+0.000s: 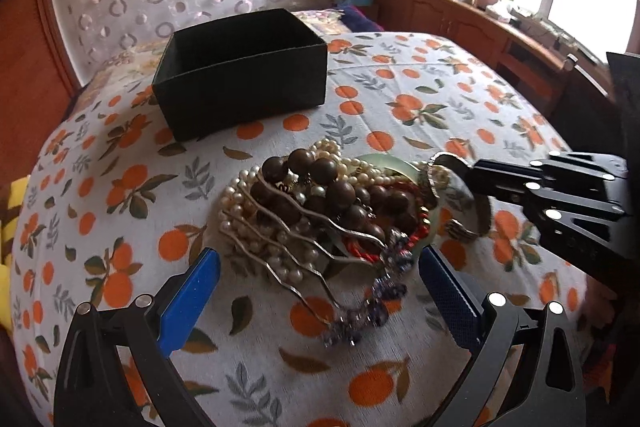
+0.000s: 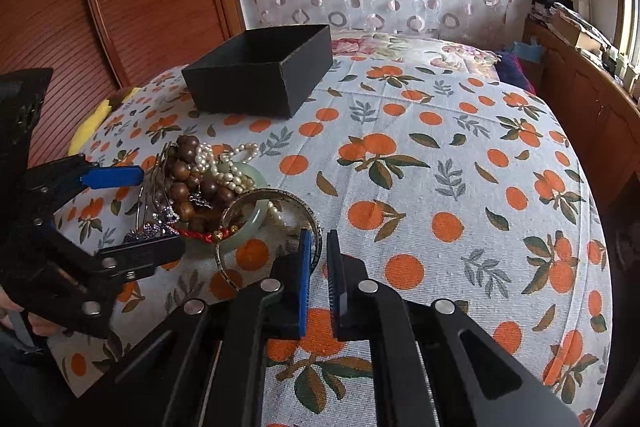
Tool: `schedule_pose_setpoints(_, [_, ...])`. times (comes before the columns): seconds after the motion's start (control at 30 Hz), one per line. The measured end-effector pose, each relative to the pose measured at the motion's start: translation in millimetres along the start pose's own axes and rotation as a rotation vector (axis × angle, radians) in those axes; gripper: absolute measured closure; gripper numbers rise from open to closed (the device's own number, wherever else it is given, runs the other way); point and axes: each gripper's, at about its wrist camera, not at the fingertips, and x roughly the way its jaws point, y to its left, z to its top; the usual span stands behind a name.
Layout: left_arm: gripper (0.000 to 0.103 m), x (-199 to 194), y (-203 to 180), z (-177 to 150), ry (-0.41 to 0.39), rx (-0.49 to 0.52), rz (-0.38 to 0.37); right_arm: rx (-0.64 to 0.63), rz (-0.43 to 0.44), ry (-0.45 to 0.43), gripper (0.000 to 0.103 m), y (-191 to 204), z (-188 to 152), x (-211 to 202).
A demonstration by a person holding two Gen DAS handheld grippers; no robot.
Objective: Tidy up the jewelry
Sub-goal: 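Move both tools down toward the jewelry pile beside the black box, then grasp the silver crystal hair comb with the left tool while the right tool grasps the silver bangle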
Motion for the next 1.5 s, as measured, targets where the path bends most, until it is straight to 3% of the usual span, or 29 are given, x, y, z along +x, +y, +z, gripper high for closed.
schedule_pose_setpoints(0.17, [0.010, -2.6, 6.7, -2.4, -0.015, -0.017, 0.009, -0.004, -0.019, -0.004, 0.094, 1.2, -1.0, -0.3])
schedule_pose_setpoints(0.23, [0.023, -8.4, 12.8, -6.3, -0.018, -0.036, -0.021, -0.002, -0.019, -0.005, 0.094, 0.8, -1.0, -0.2])
schedule_pose_setpoints(0.33, [0.031, -14.3, 20.7, -12.7, -0.022, -0.050, -0.038, 0.012, -0.025, -0.009, 0.094, -1.1, -1.1, -0.2])
schedule_pose_setpoints(0.63, [0.032, -16.3, 38.0, -18.5, -0.020, -0.108, -0.052, 0.005, -0.034, 0.004, 0.094, -2.3, -1.4, 1.9])
schedule_pose_setpoints(0.87, [0.031, -14.0, 27.9, -21.0, -0.024, -0.076, -0.036, 0.001, -0.033, 0.013, 0.094, -0.6, -1.4, 4.0])
schedule_pose_setpoints(0.93, [0.043, -15.7, 28.0, -22.3, -0.030, -0.070, -0.041, 0.002, -0.031, 0.013, 0.094, -0.9, -1.6, 4.2])
schedule_pose_setpoints(1.0, [0.048, -18.7, 28.9, -24.0, -0.033, -0.069, -0.036, 0.002, -0.032, 0.013, 0.094, -0.6, -1.4, 4.3])
schedule_pose_setpoints(1.03, [0.059, -20.0, 29.2, -24.7, -0.035, -0.066, -0.041, 0.001, -0.032, 0.013, 0.094, -0.7, -1.5, 3.8])
schedule_pose_setpoints(1.33, [0.067, -35.7, 41.1, -34.4, -0.074, -0.082, -0.054, -0.002, -0.020, 0.017, 0.094, 0.3, -0.9, 5.2])
schedule_pose_setpoints(1.37, [0.071, -37.8, 42.8, -34.5, -0.081, -0.086, -0.060, -0.006, -0.014, 0.017, 0.096, 1.1, -0.5, 5.3])
schedule_pose_setpoints(1.4, [0.084, -39.7, 44.5, -35.0, -0.086, -0.091, -0.075, -0.010, -0.006, 0.016, 0.098, 2.3, 0.1, 5.2])
schedule_pose_setpoints(1.5, [0.093, -45.1, 47.5, -35.9, -0.094, -0.094, -0.077, -0.037, -0.002, 0.006, 0.098, 6.8, 0.6, 2.6])
